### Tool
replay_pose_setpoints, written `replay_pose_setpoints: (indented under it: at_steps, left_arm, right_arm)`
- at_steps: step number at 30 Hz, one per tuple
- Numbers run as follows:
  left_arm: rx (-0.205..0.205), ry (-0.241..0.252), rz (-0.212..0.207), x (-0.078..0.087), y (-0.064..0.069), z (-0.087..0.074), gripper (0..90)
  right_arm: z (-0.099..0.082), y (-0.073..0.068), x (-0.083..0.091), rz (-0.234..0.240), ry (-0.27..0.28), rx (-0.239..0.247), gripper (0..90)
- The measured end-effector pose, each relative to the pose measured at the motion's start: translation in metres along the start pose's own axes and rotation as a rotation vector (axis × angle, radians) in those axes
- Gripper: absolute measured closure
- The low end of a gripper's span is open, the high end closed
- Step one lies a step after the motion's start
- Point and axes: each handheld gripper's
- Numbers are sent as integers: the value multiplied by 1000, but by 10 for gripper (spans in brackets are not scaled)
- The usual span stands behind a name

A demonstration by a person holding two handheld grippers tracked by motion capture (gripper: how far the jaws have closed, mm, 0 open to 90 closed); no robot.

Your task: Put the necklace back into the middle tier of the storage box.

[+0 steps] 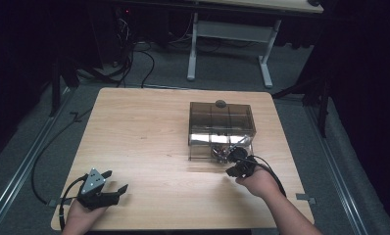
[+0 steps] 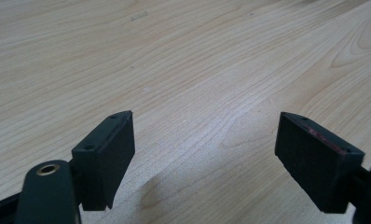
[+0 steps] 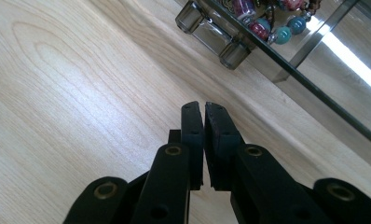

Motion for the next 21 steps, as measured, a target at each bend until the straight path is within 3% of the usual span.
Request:
replay_pose_setpoints:
  at_steps: [9,12,15,17,20,21]
  left_arm:
    - [-2,-1,3,0,0,0,204]
    - [-2,-1,3,0,0,0,204]
    - [-2,-1,1,0,0,0,203]
    - [-2,0,3,0,0,0,203]
    - [-1,0,3,0,0,0,203]
    - [-1,1,3,0,0,0,202]
  right_arm:
    - [-11,2,-1,14,51,-13,864]
    - [-15,2,-1,-12,78,-1,856]
    - [-18,2,0,6,106,-16,850]
    - [-23,4,1,-1,154,-25,823]
    - [-28,4,2,0,183,-24,803]
    - [-33,5,3,4,218,-25,797]
Point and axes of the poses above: each handheld gripper's, and its own axes: x roughly backward along the jaws, z roughly out of its top, y roughly to its right, and after that the axes turned 12 degrees about -x, right-handed
